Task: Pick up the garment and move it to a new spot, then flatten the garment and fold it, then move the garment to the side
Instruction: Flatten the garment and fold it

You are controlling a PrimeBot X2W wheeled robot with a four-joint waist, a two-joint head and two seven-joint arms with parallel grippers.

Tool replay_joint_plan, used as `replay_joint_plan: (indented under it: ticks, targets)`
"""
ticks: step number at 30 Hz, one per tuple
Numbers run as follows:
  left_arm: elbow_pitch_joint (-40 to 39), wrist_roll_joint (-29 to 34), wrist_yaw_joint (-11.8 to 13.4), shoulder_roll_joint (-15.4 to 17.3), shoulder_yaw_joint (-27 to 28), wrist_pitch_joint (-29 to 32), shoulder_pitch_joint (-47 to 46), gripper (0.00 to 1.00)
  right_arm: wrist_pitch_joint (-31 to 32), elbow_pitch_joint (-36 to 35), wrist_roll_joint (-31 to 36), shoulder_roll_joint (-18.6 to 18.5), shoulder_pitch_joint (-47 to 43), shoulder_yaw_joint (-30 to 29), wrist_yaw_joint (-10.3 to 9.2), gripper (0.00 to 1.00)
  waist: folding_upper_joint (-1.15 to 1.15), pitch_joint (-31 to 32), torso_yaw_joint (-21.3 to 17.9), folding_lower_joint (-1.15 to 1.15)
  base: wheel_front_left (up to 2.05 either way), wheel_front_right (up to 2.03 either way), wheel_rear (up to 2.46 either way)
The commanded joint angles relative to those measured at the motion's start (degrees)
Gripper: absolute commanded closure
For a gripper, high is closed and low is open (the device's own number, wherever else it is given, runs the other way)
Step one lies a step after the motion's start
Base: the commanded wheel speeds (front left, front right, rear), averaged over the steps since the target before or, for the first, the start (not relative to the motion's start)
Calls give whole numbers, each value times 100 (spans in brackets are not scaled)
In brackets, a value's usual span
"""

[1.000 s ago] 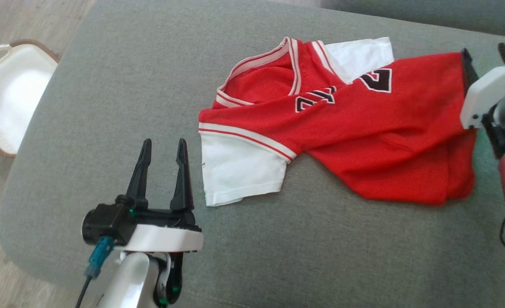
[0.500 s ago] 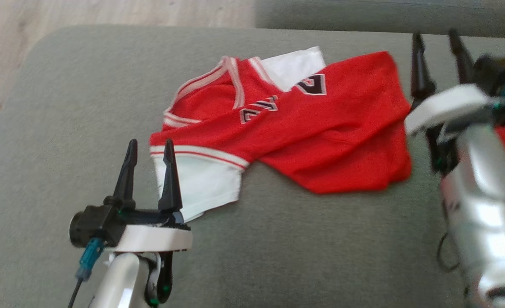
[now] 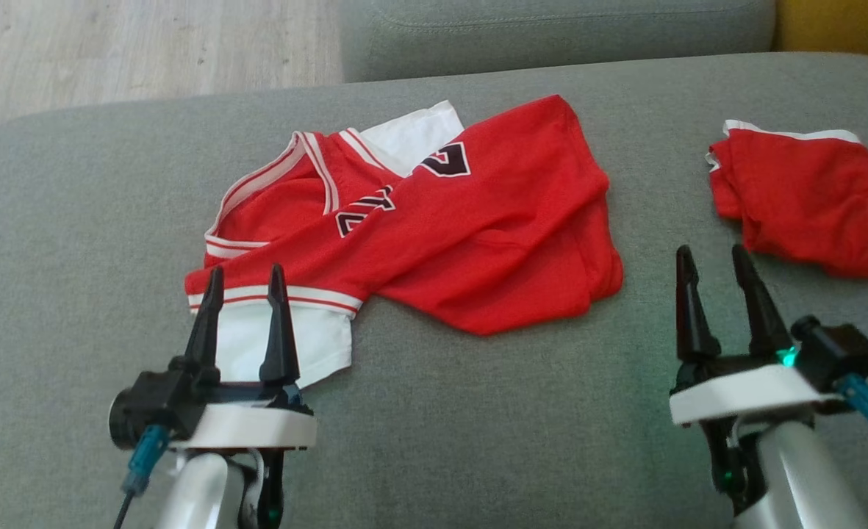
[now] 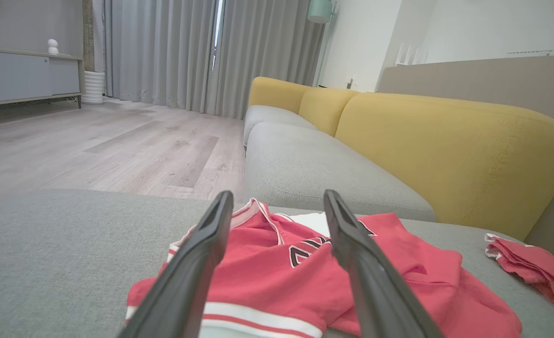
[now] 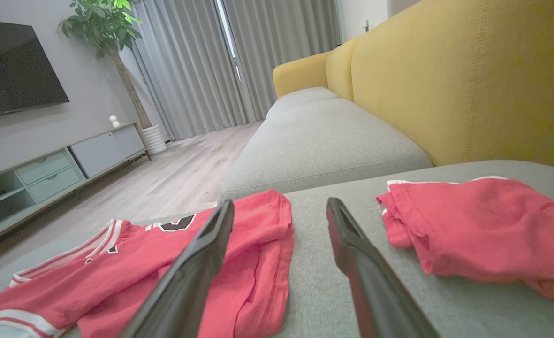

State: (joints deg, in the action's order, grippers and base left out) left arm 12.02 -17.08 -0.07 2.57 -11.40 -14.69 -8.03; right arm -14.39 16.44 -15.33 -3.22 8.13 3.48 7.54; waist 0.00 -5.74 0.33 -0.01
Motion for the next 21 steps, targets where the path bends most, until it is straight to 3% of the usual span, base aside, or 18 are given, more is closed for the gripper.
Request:
replay_joint_plan:
  ticks: [1, 10, 21]
  targets:
    - [-138, 49, -17, 31, 181, -30, -101, 0, -60, -262, 32, 33, 131, 167, -5, 0, 0, 7, -17, 1, 0, 0, 0]
    - [238, 115, 6, 31, 177, -30, -132, 0, -60, -476, 7, 34, 139, 92, -5, 0, 0, -72, -34, 1, 0, 0, 0]
    - [1655, 162, 687, 119, 409, 237, -520, 0, -61, -438, -43, 34, 193, 180, -5, 0, 0, -344, -80, 1, 0, 0, 0]
